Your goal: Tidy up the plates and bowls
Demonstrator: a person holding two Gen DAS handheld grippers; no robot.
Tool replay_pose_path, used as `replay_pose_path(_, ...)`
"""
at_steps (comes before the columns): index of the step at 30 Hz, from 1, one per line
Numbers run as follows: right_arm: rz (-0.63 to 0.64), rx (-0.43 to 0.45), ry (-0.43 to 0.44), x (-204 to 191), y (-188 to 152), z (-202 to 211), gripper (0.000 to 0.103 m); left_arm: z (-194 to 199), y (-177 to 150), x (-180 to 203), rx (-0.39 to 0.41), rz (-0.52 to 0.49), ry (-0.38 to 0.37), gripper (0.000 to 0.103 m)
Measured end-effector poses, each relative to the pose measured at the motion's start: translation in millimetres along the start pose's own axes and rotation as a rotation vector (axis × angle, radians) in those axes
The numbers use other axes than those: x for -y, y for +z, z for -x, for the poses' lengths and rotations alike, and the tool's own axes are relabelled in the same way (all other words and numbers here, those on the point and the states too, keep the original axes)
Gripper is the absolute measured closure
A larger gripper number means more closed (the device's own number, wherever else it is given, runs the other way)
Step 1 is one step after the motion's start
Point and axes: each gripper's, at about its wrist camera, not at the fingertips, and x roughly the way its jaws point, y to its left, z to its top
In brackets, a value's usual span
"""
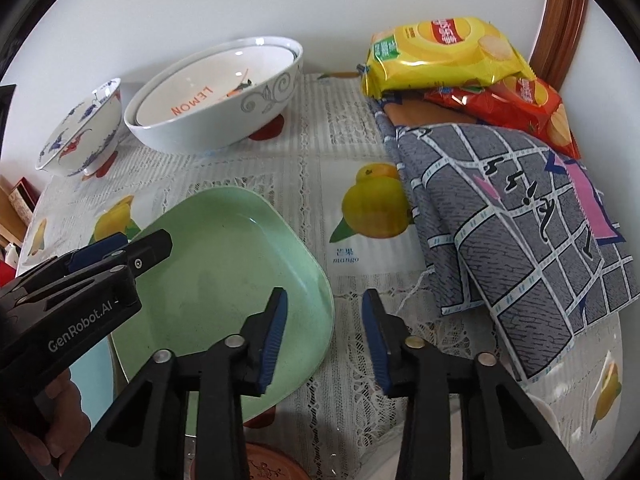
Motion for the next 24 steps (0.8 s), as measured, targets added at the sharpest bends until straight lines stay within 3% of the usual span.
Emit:
replay_pose_path(5,-0.03,-0.042,0.012,2.6,-1.1,-10.0,0.086,-5.7,-1.1,1.0,-0.016,-0.004,0.007,0.068)
replay_pose_path(10,-0.045,-0.021,0.009,3.6,-3.5,-9.6,0.092,-9.4,-0.5,2.7,-0.015,-0.026,0.04,0.082)
replay_pose_path(14,-0.041,0.024,0.001,5.4,-4.2,-1.7,0.097,-9.5,-0.5,-1.3,-0.011,-0.018,0.027,0.083)
replay_pose_path(24,-0.056,0.095,0.023,8.8,-4.2,19.6,0.098,16.4,-0.1,-2.6,0.034,-0.021,0.005,0.084)
